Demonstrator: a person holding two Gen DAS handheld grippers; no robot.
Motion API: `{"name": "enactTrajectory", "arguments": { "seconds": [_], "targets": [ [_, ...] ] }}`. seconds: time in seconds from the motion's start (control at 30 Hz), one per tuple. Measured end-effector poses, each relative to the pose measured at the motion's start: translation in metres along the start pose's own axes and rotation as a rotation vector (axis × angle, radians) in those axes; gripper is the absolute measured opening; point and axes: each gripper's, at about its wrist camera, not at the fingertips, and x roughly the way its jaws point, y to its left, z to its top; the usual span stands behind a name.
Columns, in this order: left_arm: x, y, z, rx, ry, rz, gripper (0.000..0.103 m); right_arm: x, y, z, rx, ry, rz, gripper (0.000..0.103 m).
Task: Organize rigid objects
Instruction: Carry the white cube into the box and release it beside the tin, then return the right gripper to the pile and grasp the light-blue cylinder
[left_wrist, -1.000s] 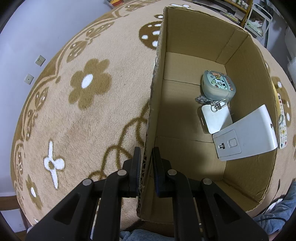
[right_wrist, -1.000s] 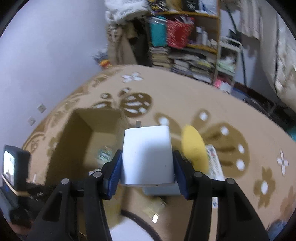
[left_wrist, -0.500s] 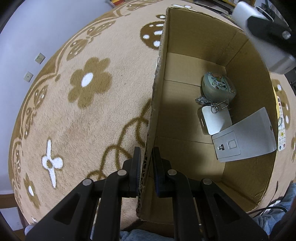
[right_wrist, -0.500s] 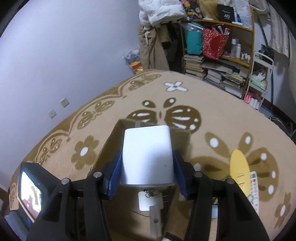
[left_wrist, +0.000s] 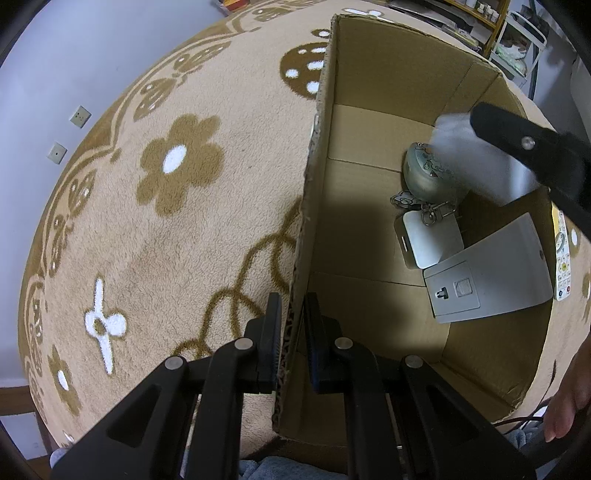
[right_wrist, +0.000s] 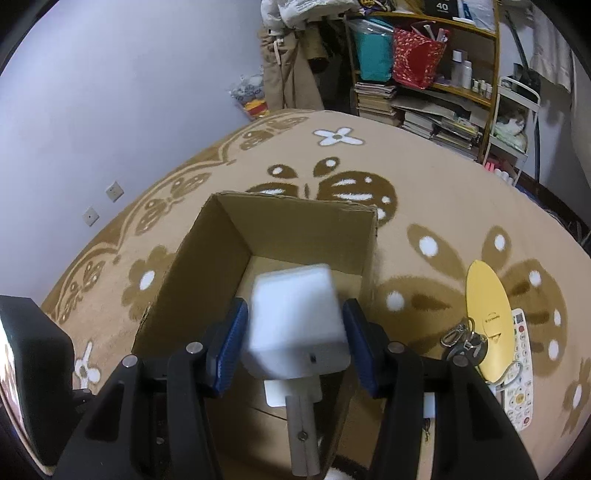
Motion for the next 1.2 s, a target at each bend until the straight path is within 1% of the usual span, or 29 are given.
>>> {"name": "enactTrajectory", "arguments": {
  "seconds": [0.17, 0.23, 0.3, 0.33, 0.37, 0.4, 0.5, 0.6, 0.7, 0.77, 0.8, 0.93, 1.03, 1.13, 1.2],
  "targets": [
    [-0.002, -0.002, -0.001, 0.004, -0.005, 0.016, 0.012, -0.014, -0.001, 0.005, -0.010, -0.020, -0.004, 0.057],
    [-0.002, -0.001, -0.001, 0.000, -0.003, 0.005, 0.012, -0.021, -0.001, 0.008, -0.013, -0.028, -0.013, 0.060],
    [-0.003, 0.000, -0.001, -0.002, -0.003, 0.007, 0.012, -0.031, -0.003, 0.010, -0.017, -0.048, -0.031, 0.077],
    [-0.003, 0.000, -0.002, -0.001, -0.005, 0.006, 0.012, -0.037, -0.005, 0.011, -0.018, -0.064, -0.045, 0.081],
    [-0.003, -0.001, -0.002, 0.000, -0.005, 0.009, 0.012, -0.044, -0.007, 0.012, -0.019, -0.084, -0.065, 0.087],
    [-0.003, -0.001, -0.002, 0.001, -0.005, 0.010, 0.012, -0.048, -0.009, 0.012, -0.019, -0.094, -0.077, 0.092],
    [-0.003, -0.001, -0.003, 0.000, -0.004, 0.008, 0.012, -0.062, -0.021, 0.014, -0.010, -0.122, -0.136, 0.099],
    [-0.003, -0.002, -0.003, 0.001, -0.005, 0.010, 0.012, -0.068, -0.034, 0.014, 0.020, -0.128, -0.163, 0.099],
    [-0.003, -0.001, -0.003, -0.001, -0.005, 0.009, 0.012, -0.070, -0.053, 0.007, 0.101, -0.136, -0.190, 0.099],
    [-0.003, -0.001, -0.003, -0.001, -0.005, 0.009, 0.013, -0.070, -0.067, -0.001, 0.158, -0.152, -0.228, 0.099],
    [-0.004, -0.001, -0.003, -0.005, -0.005, 0.005, 0.013, -0.066, -0.075, -0.007, 0.194, -0.146, -0.245, 0.099],
    [-0.004, 0.000, -0.004, -0.012, -0.005, -0.005, 0.013, -0.052, -0.096, -0.017, 0.256, -0.099, -0.264, 0.099],
    [-0.005, -0.001, -0.004, -0.006, -0.005, 0.003, 0.013, -0.039, -0.110, -0.027, 0.293, -0.069, -0.303, 0.099],
    [-0.004, 0.000, -0.004, -0.005, -0.005, 0.005, 0.013, -0.024, -0.123, -0.039, 0.347, -0.023, -0.290, 0.099],
    [-0.004, 0.000, -0.004, -0.004, -0.004, 0.006, 0.013, -0.014, -0.128, -0.045, 0.363, 0.002, -0.300, 0.099]
  ]
}}
